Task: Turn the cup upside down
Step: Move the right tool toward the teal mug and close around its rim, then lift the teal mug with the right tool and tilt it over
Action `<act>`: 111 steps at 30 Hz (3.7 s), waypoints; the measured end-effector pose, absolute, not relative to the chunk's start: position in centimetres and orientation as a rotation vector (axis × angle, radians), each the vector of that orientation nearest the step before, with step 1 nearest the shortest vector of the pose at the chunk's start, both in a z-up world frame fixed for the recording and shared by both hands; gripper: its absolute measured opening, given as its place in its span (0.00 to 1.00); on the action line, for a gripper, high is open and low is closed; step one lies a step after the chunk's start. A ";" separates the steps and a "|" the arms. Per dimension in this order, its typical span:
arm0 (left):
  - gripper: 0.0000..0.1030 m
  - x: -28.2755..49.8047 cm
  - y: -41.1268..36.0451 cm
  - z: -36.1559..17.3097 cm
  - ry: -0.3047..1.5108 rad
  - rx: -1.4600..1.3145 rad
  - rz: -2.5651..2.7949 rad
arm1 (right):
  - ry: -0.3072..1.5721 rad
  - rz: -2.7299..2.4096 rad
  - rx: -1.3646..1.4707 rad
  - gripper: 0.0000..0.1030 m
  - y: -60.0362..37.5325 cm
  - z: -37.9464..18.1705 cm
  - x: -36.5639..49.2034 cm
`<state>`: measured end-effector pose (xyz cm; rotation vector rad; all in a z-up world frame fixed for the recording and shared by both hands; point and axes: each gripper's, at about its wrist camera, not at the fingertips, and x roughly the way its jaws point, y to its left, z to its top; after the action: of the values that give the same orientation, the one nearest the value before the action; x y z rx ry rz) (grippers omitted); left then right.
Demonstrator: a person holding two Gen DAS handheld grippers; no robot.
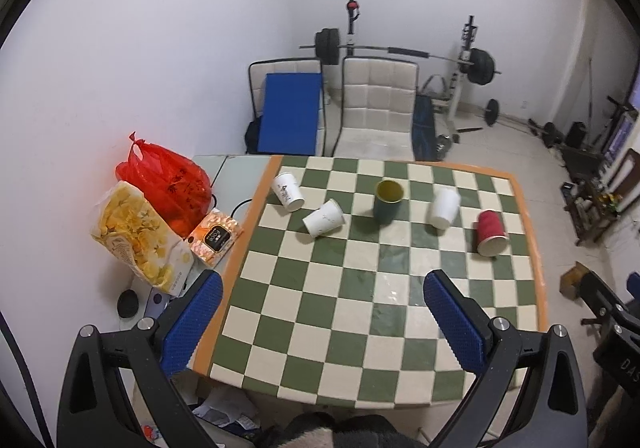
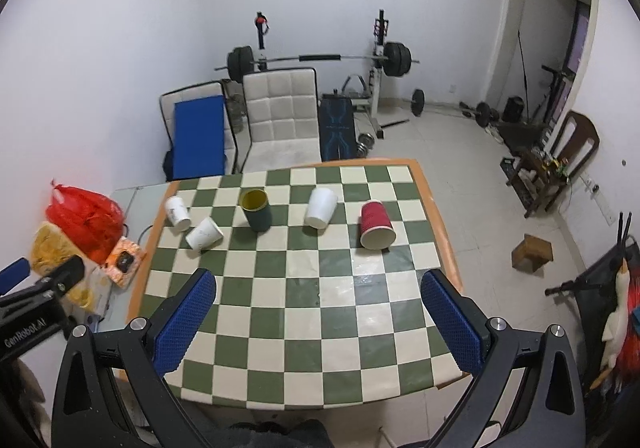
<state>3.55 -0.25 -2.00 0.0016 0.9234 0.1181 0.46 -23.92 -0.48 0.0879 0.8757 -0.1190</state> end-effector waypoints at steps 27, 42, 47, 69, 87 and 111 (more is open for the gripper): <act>1.00 23.4 -2.5 -22.0 1.115 0.058 0.066 | 1.178 -0.193 0.124 1.00 -25.8 -25.9 23.6; 1.00 31.3 -6.2 -31.9 0.925 0.136 -0.085 | 1.240 -0.277 0.102 1.00 -28.0 -35.7 32.4; 1.00 32.4 -7.7 -33.2 0.874 0.163 -0.147 | 1.255 -0.307 0.086 1.00 -29.3 -37.1 33.1; 0.67 36.6 -10.4 -36.2 0.886 0.216 -0.244 | 1.290 -0.296 0.050 1.00 -29.2 -39.7 35.1; 0.66 30.0 -9.8 -32.0 1.108 0.189 -0.328 | 1.434 -0.235 0.039 1.00 -29.3 -38.9 28.8; 0.66 11.0 -13.3 -34.0 1.684 -0.021 -0.432 | 1.517 -0.198 0.060 1.00 -35.1 -38.4 11.6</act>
<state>11.00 -13.35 -33.97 -0.0212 1.6835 -0.4323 11.63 -35.12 -38.39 0.0596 1.5172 -0.1976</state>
